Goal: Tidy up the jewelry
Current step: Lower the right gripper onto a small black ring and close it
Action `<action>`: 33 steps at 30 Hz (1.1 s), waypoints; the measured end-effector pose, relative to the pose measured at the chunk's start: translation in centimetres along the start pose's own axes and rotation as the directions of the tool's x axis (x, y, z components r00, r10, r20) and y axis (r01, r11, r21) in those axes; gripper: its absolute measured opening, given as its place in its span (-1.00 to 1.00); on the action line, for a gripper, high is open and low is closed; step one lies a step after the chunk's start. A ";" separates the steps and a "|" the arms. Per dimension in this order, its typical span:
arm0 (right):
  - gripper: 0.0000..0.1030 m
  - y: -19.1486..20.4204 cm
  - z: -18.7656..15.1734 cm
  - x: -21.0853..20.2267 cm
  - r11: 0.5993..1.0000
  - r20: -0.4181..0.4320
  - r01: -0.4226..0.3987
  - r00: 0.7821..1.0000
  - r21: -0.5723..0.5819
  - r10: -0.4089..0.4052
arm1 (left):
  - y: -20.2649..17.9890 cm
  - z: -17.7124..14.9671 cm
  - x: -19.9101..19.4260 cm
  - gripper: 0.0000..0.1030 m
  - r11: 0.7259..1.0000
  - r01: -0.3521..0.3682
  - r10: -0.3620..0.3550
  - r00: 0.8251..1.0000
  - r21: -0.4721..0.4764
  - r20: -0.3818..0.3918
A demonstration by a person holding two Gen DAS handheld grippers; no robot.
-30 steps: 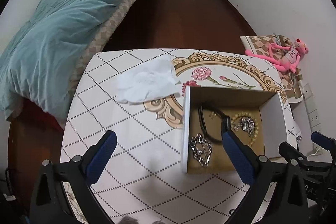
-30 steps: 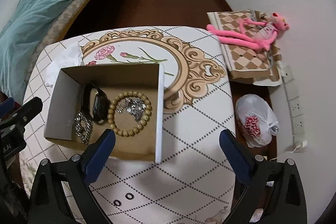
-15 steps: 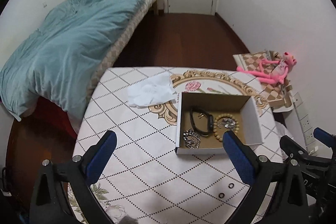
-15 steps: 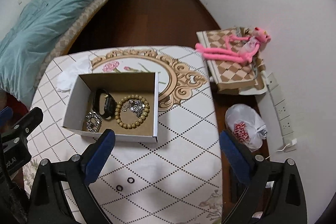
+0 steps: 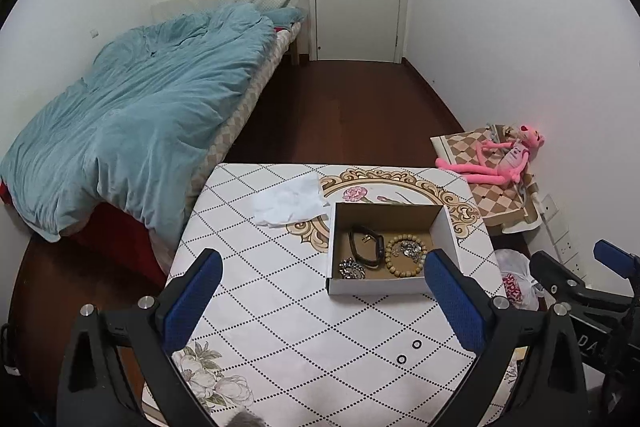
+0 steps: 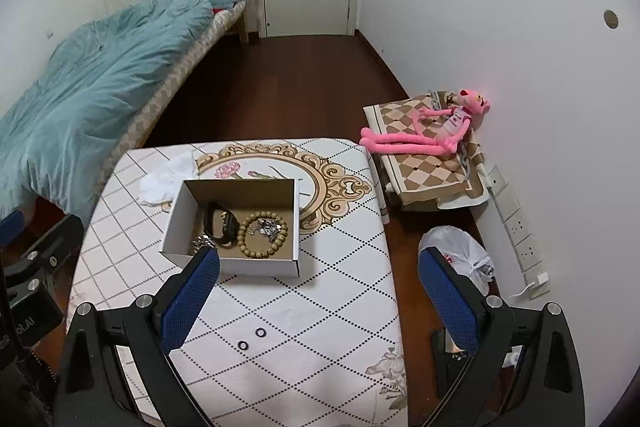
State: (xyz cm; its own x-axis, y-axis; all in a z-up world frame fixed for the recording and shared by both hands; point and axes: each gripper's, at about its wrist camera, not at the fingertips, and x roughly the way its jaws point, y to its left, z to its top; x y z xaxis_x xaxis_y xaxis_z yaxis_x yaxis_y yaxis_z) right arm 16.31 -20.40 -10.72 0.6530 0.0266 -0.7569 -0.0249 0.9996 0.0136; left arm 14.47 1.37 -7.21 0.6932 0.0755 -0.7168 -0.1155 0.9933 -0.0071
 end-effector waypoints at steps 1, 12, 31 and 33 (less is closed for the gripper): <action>0.96 0.0 -0.1 -0.1 1.000 0.000 -0.003 1.000 0.002 0.003 | 0.1 -0.2 0.1 1.00 1.000 -0.003 0.003 1.000 -0.005 -0.005; 0.95 0.5 -6.4 7.7 0.997 -0.194 -0.078 0.978 0.001 0.077 | 0.6 -7.0 8.0 1.00 0.995 -0.101 0.097 0.963 -0.004 -0.253; -0.13 5.2 -13.3 16.5 0.990 -0.306 -0.126 0.947 -0.065 0.100 | 1.2 -13.1 15.1 1.00 0.992 -0.117 0.121 0.886 0.038 -0.448; -0.49 5.5 -13.3 16.4 0.989 -0.287 -0.112 0.955 -0.093 0.081 | 1.0 -13.2 15.3 1.00 0.993 -0.111 0.116 0.885 0.038 -0.450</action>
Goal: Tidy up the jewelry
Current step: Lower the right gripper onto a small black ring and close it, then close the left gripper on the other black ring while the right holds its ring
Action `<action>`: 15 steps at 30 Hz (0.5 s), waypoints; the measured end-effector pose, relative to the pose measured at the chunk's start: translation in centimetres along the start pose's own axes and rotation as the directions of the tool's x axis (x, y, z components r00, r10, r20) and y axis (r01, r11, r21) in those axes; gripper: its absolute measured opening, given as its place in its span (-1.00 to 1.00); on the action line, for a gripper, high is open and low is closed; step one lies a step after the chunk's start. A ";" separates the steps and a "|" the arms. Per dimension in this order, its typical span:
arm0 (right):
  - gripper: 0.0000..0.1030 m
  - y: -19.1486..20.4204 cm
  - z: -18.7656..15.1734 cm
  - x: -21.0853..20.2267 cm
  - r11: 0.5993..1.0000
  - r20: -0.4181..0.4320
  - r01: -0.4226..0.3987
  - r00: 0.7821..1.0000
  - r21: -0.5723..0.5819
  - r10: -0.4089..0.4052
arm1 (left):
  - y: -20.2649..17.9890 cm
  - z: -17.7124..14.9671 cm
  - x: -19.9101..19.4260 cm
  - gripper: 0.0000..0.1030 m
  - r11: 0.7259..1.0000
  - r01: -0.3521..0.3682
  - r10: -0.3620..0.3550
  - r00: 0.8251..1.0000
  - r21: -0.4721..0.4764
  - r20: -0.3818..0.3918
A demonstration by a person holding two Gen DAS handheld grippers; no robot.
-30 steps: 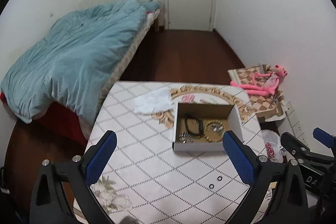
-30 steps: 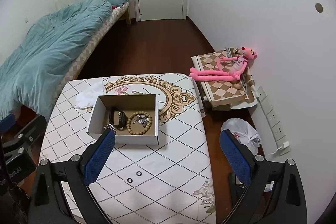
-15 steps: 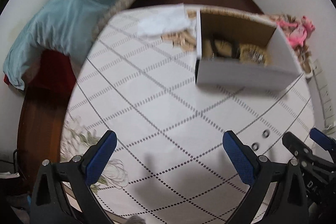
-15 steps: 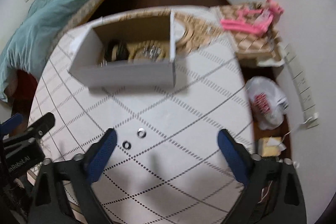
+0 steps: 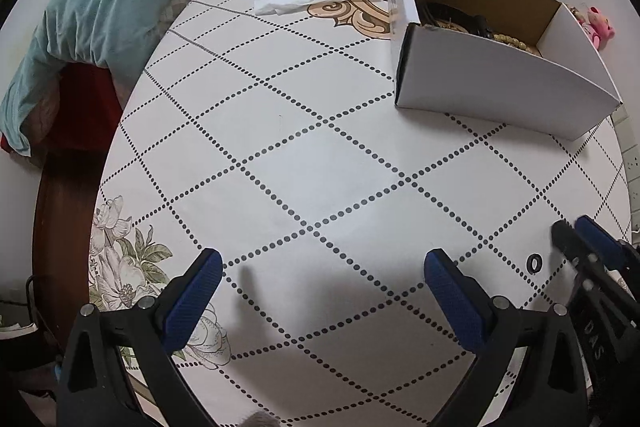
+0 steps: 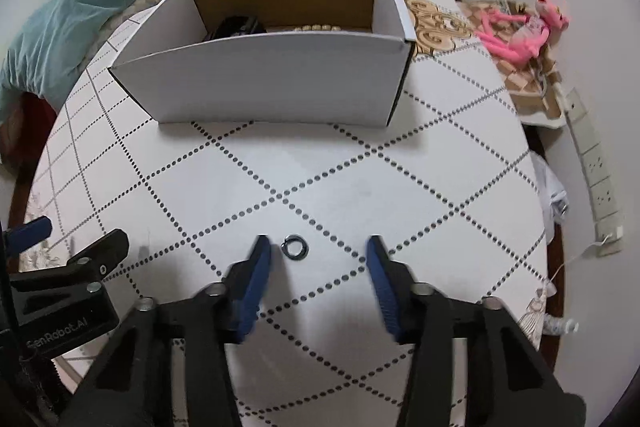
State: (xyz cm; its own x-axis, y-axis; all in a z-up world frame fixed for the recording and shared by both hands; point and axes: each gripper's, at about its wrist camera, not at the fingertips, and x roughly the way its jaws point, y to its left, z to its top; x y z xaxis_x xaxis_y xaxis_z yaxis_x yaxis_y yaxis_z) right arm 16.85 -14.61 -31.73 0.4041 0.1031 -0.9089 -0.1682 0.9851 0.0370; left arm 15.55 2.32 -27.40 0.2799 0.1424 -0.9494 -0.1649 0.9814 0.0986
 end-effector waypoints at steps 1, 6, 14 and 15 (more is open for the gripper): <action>-0.75 0.0 0.0 0.0 1.000 0.007 0.008 1.000 -0.010 -0.008 | -0.1 0.0 0.0 1.00 1.000 0.003 -0.003 1.000 0.001 0.000; -0.74 -1.5 -0.4 -0.7 1.000 0.029 -0.013 0.999 0.007 0.012 | -1.6 -0.5 -0.7 1.00 0.999 0.036 -0.036 0.999 0.028 0.011; -0.74 -7.5 -2.1 -2.9 0.990 0.035 0.001 0.999 0.143 -0.006 | -6.7 -2.0 -1.8 0.97 0.977 0.197 -0.199 0.980 0.080 0.016; -0.74 -7.9 -2.2 -3.0 0.989 0.034 0.005 0.999 0.151 -0.010 | -7.4 -2.1 -1.8 0.87 0.974 0.205 -0.208 0.978 0.093 0.020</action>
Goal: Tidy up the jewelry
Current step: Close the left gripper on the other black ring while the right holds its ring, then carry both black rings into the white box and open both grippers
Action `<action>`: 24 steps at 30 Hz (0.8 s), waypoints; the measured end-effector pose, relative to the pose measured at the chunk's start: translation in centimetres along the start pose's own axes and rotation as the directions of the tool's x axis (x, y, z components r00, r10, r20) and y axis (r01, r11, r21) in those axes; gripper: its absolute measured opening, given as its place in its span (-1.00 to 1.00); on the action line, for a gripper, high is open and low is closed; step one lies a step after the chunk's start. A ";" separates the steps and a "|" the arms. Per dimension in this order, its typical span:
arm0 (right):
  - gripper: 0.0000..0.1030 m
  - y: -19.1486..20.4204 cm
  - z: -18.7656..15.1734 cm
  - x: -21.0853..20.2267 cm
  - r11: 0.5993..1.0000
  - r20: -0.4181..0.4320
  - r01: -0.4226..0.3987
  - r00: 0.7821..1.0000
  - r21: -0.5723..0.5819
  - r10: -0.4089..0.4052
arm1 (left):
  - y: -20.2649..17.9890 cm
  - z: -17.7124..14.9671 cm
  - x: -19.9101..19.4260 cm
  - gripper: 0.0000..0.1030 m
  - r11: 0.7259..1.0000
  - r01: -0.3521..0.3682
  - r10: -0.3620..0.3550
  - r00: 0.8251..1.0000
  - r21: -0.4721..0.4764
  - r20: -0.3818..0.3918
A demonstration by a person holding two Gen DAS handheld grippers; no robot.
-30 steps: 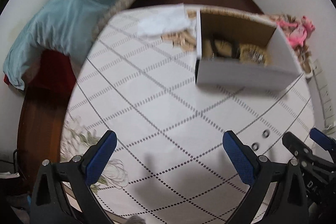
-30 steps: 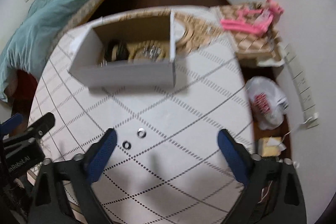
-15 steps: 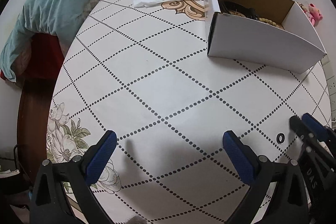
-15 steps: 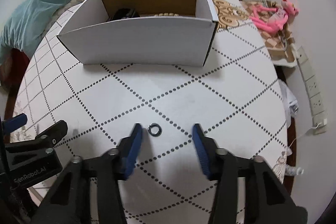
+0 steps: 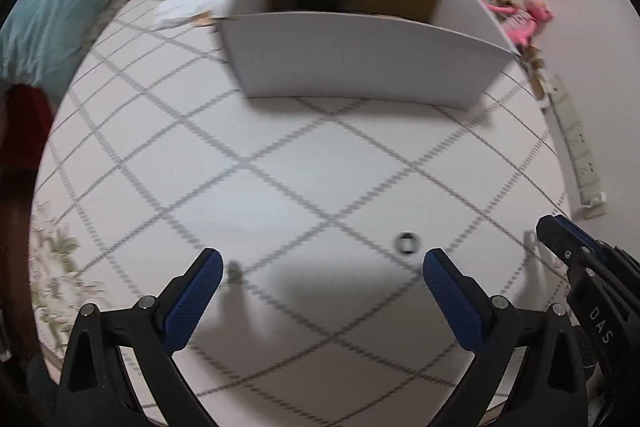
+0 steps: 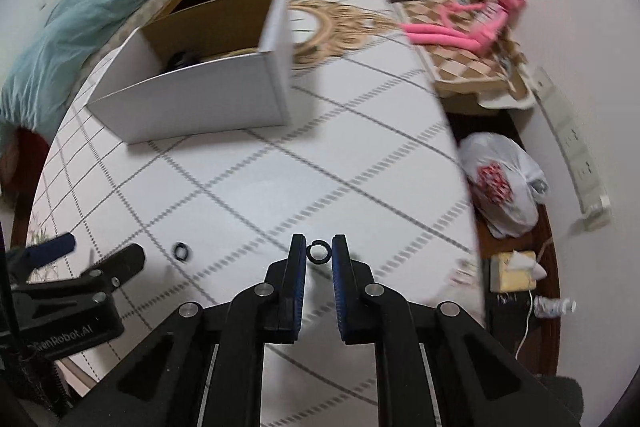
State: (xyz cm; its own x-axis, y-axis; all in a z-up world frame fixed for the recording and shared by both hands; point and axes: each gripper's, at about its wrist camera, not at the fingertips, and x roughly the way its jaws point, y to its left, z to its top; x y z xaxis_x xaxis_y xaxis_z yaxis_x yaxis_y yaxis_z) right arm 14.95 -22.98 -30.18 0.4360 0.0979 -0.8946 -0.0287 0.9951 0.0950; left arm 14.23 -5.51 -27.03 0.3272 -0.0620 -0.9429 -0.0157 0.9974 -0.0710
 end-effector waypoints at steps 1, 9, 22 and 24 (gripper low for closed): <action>-0.74 -0.6 -0.1 -0.1 1.000 0.000 0.004 1.000 0.016 -0.004 | -0.6 -0.1 0.1 0.78 1.000 0.006 -0.007 1.000 0.013 0.006; -0.74 -2.3 -0.5 -0.6 0.999 0.006 0.016 1.000 0.052 -0.016 | -3.5 -0.3 0.4 -0.69 0.991 -0.026 0.016 0.997 0.131 0.075; -0.74 -1.5 1.9 -4.0 0.996 0.074 -0.054 0.996 0.075 0.049 | -1.6 2.5 -3.7 -0.81 0.992 0.069 -0.081 0.990 0.108 0.113; -0.74 -0.8 3.6 -5.0 0.993 0.090 -0.091 0.992 0.069 0.085 | -0.7 4.4 -5.7 -0.81 0.990 0.114 -0.125 0.983 0.088 0.131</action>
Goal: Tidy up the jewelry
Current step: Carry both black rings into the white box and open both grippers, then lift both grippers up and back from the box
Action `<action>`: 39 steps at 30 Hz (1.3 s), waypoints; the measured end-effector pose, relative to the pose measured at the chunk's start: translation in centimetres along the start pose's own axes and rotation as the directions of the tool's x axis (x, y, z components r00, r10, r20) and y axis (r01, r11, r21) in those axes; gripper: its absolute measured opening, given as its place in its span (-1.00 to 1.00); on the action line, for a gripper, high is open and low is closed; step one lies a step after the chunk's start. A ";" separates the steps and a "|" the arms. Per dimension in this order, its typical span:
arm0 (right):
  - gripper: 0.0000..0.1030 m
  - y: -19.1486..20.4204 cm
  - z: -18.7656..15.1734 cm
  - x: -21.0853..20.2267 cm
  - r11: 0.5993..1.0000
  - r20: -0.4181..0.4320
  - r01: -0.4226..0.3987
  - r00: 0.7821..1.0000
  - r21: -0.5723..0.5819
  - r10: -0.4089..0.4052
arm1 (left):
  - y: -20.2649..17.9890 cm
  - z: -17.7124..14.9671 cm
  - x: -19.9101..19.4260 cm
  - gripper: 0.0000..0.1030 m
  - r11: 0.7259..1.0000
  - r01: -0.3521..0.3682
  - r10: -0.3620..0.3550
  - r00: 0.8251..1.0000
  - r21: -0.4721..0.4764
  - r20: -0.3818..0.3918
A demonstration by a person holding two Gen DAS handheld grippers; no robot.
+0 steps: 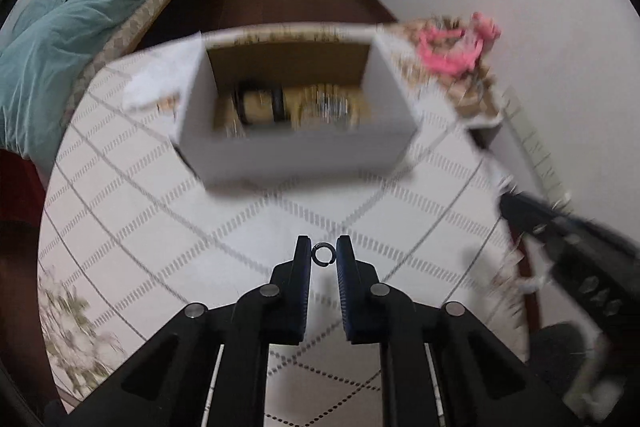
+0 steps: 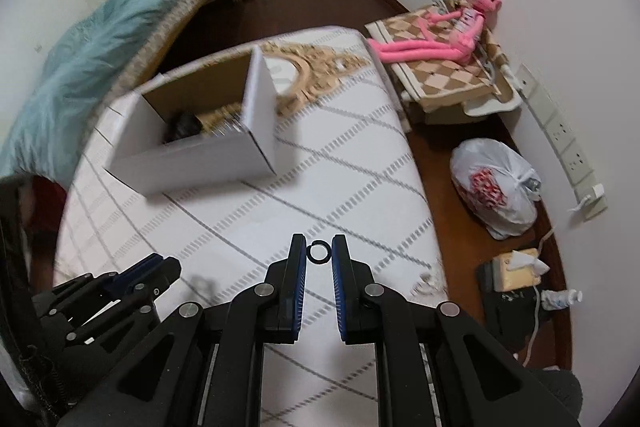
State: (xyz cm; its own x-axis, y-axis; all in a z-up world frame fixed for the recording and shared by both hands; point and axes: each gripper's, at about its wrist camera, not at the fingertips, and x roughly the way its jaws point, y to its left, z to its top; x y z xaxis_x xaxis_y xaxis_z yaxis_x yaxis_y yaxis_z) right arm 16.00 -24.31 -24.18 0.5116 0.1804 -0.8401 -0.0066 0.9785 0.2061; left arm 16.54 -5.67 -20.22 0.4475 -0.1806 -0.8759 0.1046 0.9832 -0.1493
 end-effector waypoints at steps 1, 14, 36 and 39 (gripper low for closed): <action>-0.74 0.4 0.6 -0.2 1.000 0.006 -0.015 1.000 -0.001 0.015 | 0.6 1.4 -0.7 -0.81 1.000 0.024 -0.023 1.000 -0.013 0.006; -0.74 6.0 12.4 7.3 0.987 -0.185 -0.152 0.973 -0.058 0.139 | 7.3 12.5 3.2 -0.79 0.993 0.056 -0.068 0.990 -0.100 -0.123; 0.62 6.7 13.4 5.5 0.991 -0.180 0.007 0.983 -0.135 -0.032 | 9.8 12.1 -0.1 0.97 0.974 -0.188 0.183 0.982 -0.128 -0.051; 0.89 6.5 12.3 5.2 0.986 -0.163 0.071 0.982 -0.152 -0.095 | 9.5 10.8 -0.4 0.97 0.970 -0.213 0.211 0.977 -0.117 -0.034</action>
State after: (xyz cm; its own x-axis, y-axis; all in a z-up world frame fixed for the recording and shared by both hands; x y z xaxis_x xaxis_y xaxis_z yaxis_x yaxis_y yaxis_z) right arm 29.22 -18.27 -21.02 0.3628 0.1001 -0.9265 -0.1010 0.9926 0.0677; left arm 26.96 3.44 -16.30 0.4292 0.0315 -0.9027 -0.0977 0.9951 -0.0117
